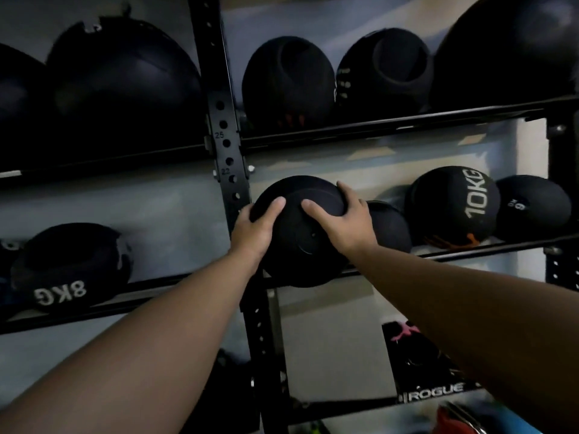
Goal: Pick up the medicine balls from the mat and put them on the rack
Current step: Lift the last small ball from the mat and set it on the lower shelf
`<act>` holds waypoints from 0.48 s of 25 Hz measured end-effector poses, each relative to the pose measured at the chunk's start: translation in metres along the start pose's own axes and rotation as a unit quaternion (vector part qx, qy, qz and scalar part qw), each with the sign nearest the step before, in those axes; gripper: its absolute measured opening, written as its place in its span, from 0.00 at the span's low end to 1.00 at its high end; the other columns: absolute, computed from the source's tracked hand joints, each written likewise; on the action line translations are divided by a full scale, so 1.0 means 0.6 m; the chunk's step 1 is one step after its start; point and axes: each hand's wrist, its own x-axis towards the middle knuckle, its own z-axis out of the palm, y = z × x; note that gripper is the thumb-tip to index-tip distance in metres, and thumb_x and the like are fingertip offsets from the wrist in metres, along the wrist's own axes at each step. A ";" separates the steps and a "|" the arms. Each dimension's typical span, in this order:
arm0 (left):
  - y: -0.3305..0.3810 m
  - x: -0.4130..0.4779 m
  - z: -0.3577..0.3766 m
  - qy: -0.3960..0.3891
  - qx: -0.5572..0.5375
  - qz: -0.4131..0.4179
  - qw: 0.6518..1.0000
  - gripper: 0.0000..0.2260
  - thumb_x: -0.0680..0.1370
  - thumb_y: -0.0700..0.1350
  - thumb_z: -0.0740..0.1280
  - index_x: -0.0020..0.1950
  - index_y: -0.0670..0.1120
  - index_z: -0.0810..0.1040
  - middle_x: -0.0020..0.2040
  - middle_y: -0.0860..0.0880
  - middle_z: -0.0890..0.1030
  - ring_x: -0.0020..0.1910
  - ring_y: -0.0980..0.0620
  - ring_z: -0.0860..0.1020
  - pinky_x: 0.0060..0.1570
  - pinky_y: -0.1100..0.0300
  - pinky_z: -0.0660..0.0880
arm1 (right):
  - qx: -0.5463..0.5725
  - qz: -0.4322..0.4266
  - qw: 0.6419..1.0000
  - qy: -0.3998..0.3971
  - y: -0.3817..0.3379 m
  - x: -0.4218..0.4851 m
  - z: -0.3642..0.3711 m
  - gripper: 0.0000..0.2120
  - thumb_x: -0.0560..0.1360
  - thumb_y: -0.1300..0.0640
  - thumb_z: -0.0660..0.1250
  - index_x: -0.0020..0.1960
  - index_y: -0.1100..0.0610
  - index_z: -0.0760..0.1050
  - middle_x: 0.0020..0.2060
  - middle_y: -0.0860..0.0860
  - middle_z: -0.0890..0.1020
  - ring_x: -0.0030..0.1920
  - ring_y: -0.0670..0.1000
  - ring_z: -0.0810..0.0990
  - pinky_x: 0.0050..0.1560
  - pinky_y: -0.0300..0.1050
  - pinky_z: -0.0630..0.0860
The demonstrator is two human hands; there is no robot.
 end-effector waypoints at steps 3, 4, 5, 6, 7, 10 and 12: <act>-0.052 0.098 0.050 0.020 0.033 0.035 0.999 0.32 0.61 0.77 0.70 0.61 0.63 0.80 0.56 0.57 0.85 0.59 0.47 0.83 0.55 0.54 0.81 | -0.019 -0.019 1.000 0.005 0.080 0.105 0.034 0.53 0.61 0.21 0.71 0.81 0.41 0.63 0.76 0.54 0.69 0.76 0.59 0.68 0.75 0.62 0.70; -0.071 0.127 0.066 0.011 0.053 0.055 0.997 0.33 0.63 0.77 0.69 0.64 0.63 0.79 0.61 0.56 0.84 0.63 0.47 0.82 0.57 0.53 0.80 | -0.035 -0.034 0.999 0.011 0.104 0.134 0.043 0.50 0.64 0.22 0.70 0.81 0.41 0.64 0.76 0.54 0.70 0.76 0.59 0.68 0.75 0.62 0.69; -0.094 0.158 0.081 -0.011 0.083 0.075 0.994 0.38 0.66 0.76 0.67 0.73 0.61 0.77 0.69 0.52 0.81 0.70 0.46 0.79 0.65 0.50 0.78 | -0.064 -0.059 0.996 0.009 0.131 0.162 0.051 0.46 0.68 0.23 0.68 0.81 0.41 0.64 0.76 0.55 0.70 0.76 0.60 0.68 0.75 0.63 0.68; -0.121 0.193 0.098 -0.048 0.135 0.094 0.985 0.41 0.72 0.74 0.66 0.81 0.57 0.71 0.78 0.48 0.75 0.77 0.45 0.73 0.74 0.47 0.72 | -0.116 -0.091 0.989 -0.010 0.164 0.192 0.065 0.41 0.73 0.27 0.66 0.81 0.41 0.64 0.76 0.56 0.70 0.76 0.61 0.67 0.76 0.63 0.67; -0.150 0.226 0.116 -0.088 0.210 0.112 0.967 0.38 0.78 0.69 0.64 0.85 0.54 0.65 0.84 0.46 0.69 0.82 0.45 0.67 0.80 0.47 0.65 | -0.188 -0.121 0.974 -0.046 0.196 0.215 0.085 0.35 0.79 0.32 0.63 0.82 0.42 0.63 0.78 0.57 0.69 0.77 0.63 0.65 0.76 0.63 0.64; -0.240 0.292 0.154 -0.121 0.361 0.204 0.902 0.25 0.88 0.53 0.54 0.85 0.49 0.65 0.86 0.43 0.64 0.84 0.40 0.61 0.83 0.49 0.54 | -0.331 -0.135 0.931 -0.078 0.285 0.246 0.168 0.25 0.86 0.42 0.52 0.83 0.41 0.60 0.83 0.55 0.62 0.82 0.62 0.58 0.78 0.62 0.58; -0.273 0.319 0.162 -0.077 0.333 0.238 0.909 0.28 0.83 0.54 0.51 0.81 0.48 0.72 0.82 0.42 0.72 0.79 0.38 0.68 0.81 0.47 0.62 | -0.338 -0.162 0.927 -0.017 0.310 0.261 0.198 0.26 0.84 0.41 0.50 0.81 0.42 0.67 0.80 0.54 0.69 0.78 0.61 0.66 0.74 0.60 0.65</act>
